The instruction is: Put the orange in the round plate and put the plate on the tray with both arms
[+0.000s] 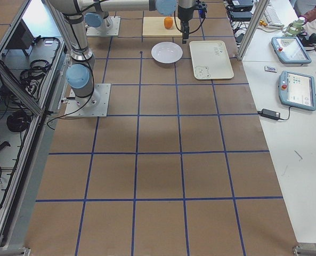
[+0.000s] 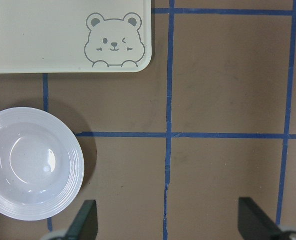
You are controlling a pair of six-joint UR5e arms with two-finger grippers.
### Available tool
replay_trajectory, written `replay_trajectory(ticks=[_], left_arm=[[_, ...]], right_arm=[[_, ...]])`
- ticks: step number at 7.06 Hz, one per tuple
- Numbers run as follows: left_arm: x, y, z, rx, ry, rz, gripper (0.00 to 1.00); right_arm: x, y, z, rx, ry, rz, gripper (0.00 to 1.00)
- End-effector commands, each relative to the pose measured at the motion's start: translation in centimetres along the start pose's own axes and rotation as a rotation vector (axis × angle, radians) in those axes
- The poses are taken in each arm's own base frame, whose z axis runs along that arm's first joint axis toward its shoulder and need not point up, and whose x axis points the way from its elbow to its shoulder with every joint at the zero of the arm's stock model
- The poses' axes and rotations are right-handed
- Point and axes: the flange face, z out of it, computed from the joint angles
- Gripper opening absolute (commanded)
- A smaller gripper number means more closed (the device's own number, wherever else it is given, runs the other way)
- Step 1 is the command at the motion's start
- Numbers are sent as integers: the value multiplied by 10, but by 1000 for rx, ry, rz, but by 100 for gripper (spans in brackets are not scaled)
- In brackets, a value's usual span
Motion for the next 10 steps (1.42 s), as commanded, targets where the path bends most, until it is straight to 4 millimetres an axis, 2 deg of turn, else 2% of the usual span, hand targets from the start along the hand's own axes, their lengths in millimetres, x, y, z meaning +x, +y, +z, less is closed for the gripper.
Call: replay_trajectory(ticks=[1,4,6,7,9,10], left_arm=[[0,3,-6,14,3,0,100],[7,6,-21,45,24,15,100],[7,0,8,-21,51,3,100],[-4,4,53,-109,27,4,98],[-67,-18,141,-115,36,183,100],[-96,-21,176,-132,44,163,100]], right_arm=[[0,0,0,1,0,0,100],[1,0,2,-4,2,2,100],[1,0,1,-2,2,2,100],[1,0,1,-2,2,2,100],[1,0,1,-2,2,2,100],[1,0,2,-4,2,2,100]])
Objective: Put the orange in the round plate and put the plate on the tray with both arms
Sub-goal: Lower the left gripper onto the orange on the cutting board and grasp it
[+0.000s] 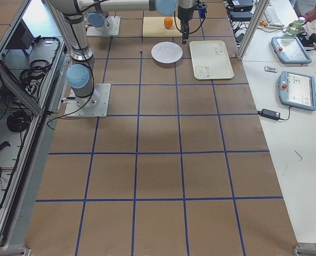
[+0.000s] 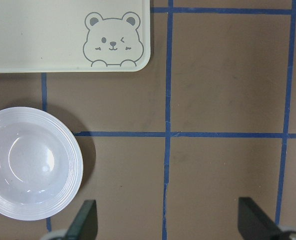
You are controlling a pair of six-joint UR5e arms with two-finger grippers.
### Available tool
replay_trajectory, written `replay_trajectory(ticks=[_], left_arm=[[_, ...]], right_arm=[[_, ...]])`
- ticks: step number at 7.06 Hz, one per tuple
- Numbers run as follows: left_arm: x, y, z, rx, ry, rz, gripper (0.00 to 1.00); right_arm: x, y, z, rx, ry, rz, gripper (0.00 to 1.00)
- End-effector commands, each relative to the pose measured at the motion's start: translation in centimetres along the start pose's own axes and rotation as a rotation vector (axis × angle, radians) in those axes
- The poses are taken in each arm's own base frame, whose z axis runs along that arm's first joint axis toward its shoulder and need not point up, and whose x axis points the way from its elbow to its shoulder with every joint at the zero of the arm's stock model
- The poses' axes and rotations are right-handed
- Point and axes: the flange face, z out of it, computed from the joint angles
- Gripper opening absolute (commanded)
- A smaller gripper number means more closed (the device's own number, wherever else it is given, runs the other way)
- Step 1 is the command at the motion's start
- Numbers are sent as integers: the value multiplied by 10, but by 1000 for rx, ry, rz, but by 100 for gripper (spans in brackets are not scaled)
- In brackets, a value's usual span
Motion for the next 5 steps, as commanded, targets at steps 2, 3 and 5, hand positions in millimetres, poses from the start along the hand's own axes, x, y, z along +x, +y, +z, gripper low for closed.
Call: replay_trajectory(ticks=[2,3,5], left_arm=[[-37,-23,126,-50,31,29,100],[-30,-31,154,-48,85,74,100],[-30,-41,193,-99,74,146,100]], right_arm=[[-1,0,0,0,0,-2,100],[0,0,1,-1,0,0,100],[-1,-1,1,-1,-3,-3,100]])
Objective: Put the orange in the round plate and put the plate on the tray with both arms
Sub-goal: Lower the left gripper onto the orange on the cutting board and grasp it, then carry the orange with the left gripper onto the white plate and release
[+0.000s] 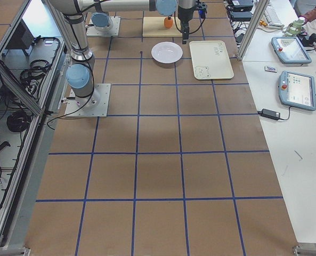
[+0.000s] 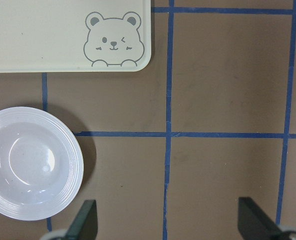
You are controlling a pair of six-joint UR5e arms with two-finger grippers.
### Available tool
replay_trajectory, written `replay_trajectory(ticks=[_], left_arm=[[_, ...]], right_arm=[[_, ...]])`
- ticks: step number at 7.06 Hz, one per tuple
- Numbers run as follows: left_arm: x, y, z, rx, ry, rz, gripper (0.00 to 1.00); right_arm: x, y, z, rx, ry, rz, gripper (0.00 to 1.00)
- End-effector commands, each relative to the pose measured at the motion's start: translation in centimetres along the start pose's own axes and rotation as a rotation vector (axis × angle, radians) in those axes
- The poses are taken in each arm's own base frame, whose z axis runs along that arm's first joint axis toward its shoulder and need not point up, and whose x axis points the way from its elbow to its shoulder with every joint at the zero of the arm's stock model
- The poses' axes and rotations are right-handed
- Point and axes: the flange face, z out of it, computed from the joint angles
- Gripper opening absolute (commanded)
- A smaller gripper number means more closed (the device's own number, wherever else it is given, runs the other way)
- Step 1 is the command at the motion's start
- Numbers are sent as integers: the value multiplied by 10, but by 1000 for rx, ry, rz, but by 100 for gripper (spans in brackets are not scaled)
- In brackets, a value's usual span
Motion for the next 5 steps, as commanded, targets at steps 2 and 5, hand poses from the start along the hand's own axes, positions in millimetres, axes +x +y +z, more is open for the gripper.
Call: replay_trajectory(ticks=[2,5], left_arm=[[-7,-10,38,-67,-40,52,80],[-6,-18,27,-39,-25,25,24]], right_arm=[[0,0,1,-1,1,0,100],[0,-1,2,-5,0,-2,100]])
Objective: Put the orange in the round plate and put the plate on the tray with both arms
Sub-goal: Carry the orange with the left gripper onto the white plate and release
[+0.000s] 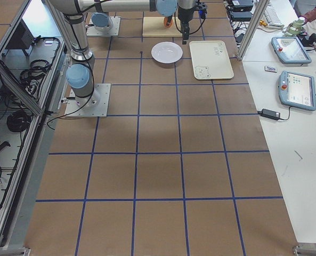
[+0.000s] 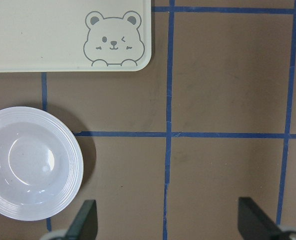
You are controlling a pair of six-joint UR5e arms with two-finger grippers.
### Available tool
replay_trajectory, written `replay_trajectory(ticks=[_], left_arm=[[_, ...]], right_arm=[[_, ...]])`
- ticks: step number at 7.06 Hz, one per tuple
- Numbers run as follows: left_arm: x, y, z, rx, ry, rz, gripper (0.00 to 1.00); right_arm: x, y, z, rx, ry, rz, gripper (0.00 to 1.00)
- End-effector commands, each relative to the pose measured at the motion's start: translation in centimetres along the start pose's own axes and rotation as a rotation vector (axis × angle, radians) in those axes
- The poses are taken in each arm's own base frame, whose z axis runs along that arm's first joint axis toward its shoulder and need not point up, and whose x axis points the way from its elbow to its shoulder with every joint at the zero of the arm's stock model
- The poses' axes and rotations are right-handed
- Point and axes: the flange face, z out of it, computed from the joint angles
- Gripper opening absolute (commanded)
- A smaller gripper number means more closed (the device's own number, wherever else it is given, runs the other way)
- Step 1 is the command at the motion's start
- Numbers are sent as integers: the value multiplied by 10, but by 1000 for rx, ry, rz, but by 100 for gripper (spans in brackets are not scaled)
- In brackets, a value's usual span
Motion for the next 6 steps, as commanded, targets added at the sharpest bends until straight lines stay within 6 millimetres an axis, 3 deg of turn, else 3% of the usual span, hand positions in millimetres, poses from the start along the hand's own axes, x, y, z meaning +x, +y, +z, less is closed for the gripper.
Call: replay_trajectory(ticks=[1,2,3,4,6], left_arm=[[10,-10,-39,56,39,-91,24],[35,-15,-57,33,63,-186,24],[91,-17,-74,53,58,-280,34],[141,-13,-73,52,60,-452,33],[205,-9,-61,-1,198,-722,26]], right_arm=[[0,0,0,0,0,1,100],[0,-1,1,-2,0,0,100],[0,0,0,0,3,0,100],[1,3,-2,-6,7,-1,100],[2,4,-6,1,20,0,100]])
